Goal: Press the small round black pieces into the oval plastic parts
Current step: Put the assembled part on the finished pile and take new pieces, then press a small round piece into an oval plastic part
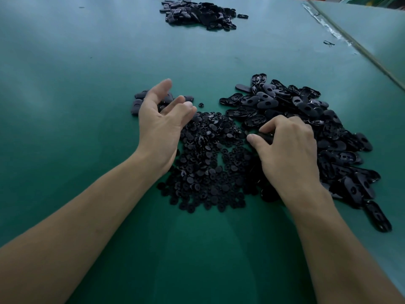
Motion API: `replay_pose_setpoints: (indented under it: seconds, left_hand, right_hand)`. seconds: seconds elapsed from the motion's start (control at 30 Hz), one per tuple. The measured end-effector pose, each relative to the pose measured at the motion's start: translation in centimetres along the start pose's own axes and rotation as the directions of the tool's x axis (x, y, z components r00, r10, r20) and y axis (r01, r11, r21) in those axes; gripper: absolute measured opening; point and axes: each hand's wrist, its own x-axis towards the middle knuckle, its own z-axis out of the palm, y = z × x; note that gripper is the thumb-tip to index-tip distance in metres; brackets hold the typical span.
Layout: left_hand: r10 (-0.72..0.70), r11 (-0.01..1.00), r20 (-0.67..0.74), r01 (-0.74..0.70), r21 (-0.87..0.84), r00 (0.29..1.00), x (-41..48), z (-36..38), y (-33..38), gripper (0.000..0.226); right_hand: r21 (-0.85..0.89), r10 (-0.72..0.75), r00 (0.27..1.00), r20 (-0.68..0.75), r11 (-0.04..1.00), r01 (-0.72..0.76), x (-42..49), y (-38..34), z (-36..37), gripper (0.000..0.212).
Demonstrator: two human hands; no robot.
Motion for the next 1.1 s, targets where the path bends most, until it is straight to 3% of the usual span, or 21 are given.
replay_pose_setpoints:
  seconds: [0.13,0.27,0.4,0.53,0.63,0.93,1.1]
  left_hand:
    - [0.085,0.983,0.135,-0.106,0.151,0.987,-0.3,-0.1,-0.3,0.017]
    - [0.149,0.954,0.255,-0.206,0.216,0.955,-1.1,0.2,-0.2,0.007]
    - [0.160,0.926,0.373,-0.270,0.265,0.914,-1.7,0.4,0.1,0.004]
    - [0.142,0.900,0.464,-0.310,0.308,0.874,-2.0,0.5,0.3,0.007]
    - [0.138,0.903,0.453,-0.300,0.308,0.881,-2.0,0.4,0.3,0.008]
    - [0.138,0.934,0.349,-0.239,0.265,0.927,-1.4,0.4,-0.1,0.013]
    - [0.123,0.937,0.358,-0.228,0.266,0.926,-1.3,0.3,-0.1,0.020]
  right_hand:
    - [0.106,-0.082,0.993,-0.083,0.990,0.091,0.0,-0.2,0.0,0.014]
    - [0.359,-0.134,0.986,-0.098,0.919,0.160,-0.2,-1.3,0.0,0.020]
    - [0.447,-0.198,0.975,-0.104,0.866,0.224,-0.7,-1.8,0.3,0.027]
    - [0.567,-0.253,0.961,-0.116,0.778,0.273,-1.0,-2.3,0.4,0.014]
    - [0.655,-0.284,0.954,-0.100,0.702,0.278,-1.1,-2.5,0.6,0.005]
    - [0.736,-0.174,0.985,-0.008,0.665,0.124,-0.8,-2.5,0.8,0.030]
    - [0.745,-0.136,0.990,0.028,0.663,0.070,-0.5,-2.1,0.9,0.020]
